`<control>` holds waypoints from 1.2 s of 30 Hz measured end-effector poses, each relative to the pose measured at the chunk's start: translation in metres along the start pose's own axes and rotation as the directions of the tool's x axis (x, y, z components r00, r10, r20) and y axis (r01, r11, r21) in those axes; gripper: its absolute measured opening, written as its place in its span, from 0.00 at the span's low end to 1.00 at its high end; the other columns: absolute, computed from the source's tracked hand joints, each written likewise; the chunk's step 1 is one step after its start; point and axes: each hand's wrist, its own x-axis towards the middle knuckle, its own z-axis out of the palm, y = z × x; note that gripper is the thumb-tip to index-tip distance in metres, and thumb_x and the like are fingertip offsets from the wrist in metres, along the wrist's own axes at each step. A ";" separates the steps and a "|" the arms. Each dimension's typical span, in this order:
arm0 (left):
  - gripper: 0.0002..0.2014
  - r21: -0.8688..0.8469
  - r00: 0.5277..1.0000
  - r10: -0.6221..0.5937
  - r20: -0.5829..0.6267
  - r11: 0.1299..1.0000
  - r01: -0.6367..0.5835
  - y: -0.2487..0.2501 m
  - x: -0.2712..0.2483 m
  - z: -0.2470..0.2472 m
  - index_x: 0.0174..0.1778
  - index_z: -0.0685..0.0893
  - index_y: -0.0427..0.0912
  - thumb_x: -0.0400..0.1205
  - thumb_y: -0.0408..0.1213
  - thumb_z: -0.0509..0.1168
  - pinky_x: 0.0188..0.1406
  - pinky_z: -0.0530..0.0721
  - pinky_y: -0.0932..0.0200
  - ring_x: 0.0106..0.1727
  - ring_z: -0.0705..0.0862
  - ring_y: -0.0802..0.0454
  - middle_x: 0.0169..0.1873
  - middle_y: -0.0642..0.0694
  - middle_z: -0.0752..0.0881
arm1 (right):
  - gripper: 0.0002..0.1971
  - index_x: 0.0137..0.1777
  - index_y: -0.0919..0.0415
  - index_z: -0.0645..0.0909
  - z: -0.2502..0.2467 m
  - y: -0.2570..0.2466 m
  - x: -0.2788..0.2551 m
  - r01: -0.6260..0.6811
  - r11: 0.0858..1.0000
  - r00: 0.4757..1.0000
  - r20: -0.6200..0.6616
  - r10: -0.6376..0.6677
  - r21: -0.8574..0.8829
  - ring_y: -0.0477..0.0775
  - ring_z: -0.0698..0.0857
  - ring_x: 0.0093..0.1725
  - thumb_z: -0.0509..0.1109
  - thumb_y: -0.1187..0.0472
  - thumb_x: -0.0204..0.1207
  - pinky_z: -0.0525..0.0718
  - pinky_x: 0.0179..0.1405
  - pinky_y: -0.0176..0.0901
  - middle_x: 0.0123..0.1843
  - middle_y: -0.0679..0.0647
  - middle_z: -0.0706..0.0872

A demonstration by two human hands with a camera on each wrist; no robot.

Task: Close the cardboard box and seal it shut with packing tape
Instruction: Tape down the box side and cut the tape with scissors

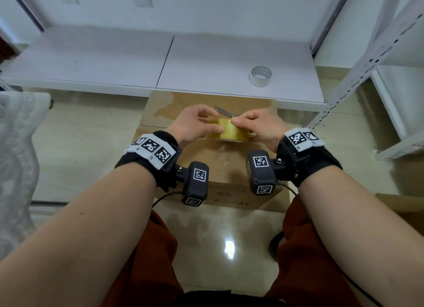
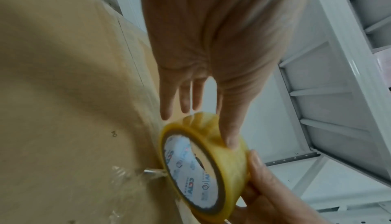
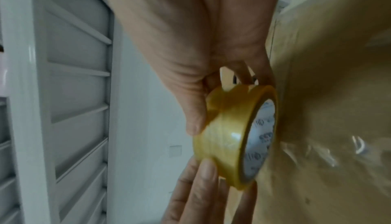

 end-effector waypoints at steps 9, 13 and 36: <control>0.12 0.302 0.933 0.243 -0.264 0.940 -0.160 -0.001 0.002 0.013 0.60 0.87 0.44 0.80 0.36 0.70 0.63 0.81 0.59 0.56 0.84 0.55 0.56 0.47 0.88 | 0.12 0.38 0.58 0.82 0.009 -0.007 -0.002 -0.128 0.962 0.975 -0.148 0.167 0.240 0.63 0.88 0.52 0.79 0.52 0.70 0.89 0.46 0.62 0.50 0.61 0.87; 0.14 0.440 0.879 0.419 -0.229 0.850 -0.290 -0.002 -0.001 0.021 0.63 0.86 0.39 0.82 0.36 0.67 0.66 0.78 0.58 0.61 0.82 0.50 0.61 0.42 0.84 | 0.12 0.36 0.58 0.78 0.014 -0.009 -0.001 -0.092 0.948 0.953 -0.249 0.173 0.305 0.62 0.86 0.49 0.78 0.54 0.72 0.89 0.46 0.62 0.41 0.56 0.84; 0.02 0.486 0.840 0.444 -0.311 0.834 -0.261 -0.013 0.004 0.029 0.41 0.87 0.40 0.78 0.34 0.72 0.48 0.82 0.61 0.43 0.81 0.55 0.43 0.46 0.83 | 0.09 0.41 0.60 0.82 0.021 -0.002 0.002 -0.108 0.956 0.968 -0.191 0.164 0.273 0.54 0.84 0.54 0.76 0.55 0.74 0.88 0.47 0.48 0.48 0.55 0.85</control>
